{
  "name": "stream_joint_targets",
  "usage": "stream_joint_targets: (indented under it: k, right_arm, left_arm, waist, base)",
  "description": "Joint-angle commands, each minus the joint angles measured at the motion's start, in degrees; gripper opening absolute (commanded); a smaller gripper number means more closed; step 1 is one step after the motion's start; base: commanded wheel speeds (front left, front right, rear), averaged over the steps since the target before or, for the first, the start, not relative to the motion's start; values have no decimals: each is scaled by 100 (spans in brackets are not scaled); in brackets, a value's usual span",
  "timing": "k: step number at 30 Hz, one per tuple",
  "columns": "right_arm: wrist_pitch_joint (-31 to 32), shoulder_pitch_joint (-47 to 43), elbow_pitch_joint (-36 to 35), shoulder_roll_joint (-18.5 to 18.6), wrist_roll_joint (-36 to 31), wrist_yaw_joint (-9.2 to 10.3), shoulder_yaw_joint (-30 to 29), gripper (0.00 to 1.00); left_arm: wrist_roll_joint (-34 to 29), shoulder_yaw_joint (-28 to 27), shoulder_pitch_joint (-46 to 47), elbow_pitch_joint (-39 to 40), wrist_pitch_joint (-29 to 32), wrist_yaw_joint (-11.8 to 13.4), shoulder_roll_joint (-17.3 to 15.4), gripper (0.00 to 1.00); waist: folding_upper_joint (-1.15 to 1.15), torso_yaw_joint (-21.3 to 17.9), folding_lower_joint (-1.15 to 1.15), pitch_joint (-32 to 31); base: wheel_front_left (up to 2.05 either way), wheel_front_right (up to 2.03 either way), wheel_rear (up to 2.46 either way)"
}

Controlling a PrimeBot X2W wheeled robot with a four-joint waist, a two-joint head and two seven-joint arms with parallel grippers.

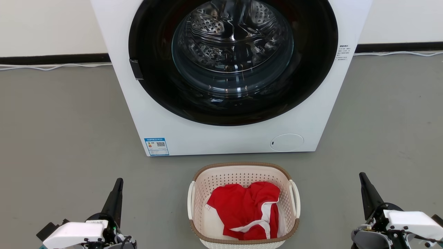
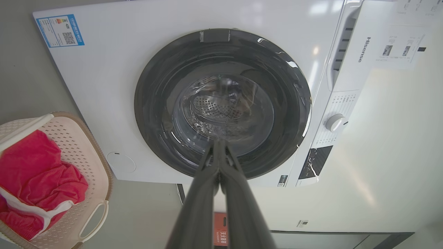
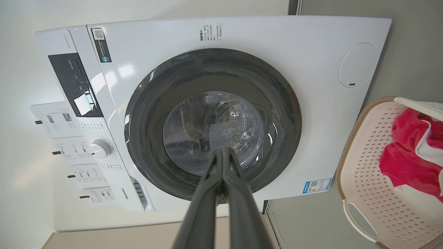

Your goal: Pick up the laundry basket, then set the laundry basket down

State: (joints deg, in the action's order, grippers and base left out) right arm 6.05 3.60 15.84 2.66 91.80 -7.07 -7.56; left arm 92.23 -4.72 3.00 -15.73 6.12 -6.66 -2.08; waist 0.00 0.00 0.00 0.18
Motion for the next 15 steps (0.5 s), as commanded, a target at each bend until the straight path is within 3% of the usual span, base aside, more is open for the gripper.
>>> stream_joint_targets:
  k: [1, 15]
  right_arm:
    - [45, 258, -181, 21, 36, -42, 104, 0]
    - [44, 258, -181, 21, 37, -42, 104, 0]
  left_arm:
    - [-5, -179, 319, 167, 35, -82, -79, 0]
    - [-5, -179, 319, 167, 35, -82, -79, 0]
  waist:
    - [0, 0, 0, 0]
    - [0, 0, 0, 0]
  base:
    - [0, 0, 0]
    - [0, 0, 0]
